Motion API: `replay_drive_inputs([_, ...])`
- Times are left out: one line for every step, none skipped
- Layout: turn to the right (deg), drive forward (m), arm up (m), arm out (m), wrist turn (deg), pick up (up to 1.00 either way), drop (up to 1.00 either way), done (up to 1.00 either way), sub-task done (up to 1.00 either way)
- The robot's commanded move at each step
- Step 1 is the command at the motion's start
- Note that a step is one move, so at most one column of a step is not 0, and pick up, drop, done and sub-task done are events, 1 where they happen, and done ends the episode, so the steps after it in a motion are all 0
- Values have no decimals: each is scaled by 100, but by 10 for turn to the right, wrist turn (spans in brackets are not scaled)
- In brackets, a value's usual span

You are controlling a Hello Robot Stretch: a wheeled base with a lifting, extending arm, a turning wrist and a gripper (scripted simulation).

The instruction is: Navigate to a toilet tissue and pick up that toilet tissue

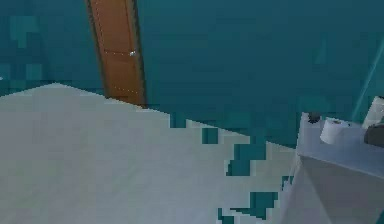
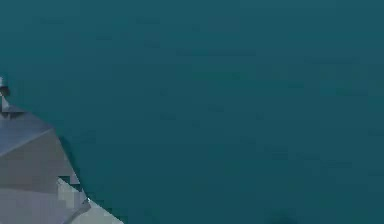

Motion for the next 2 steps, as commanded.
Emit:
replay_drive_inputs([-450,0,0,0,0,0,0,0,0])
replay_drive_inputs([-240,0,0,0,0,0,0,0,0])
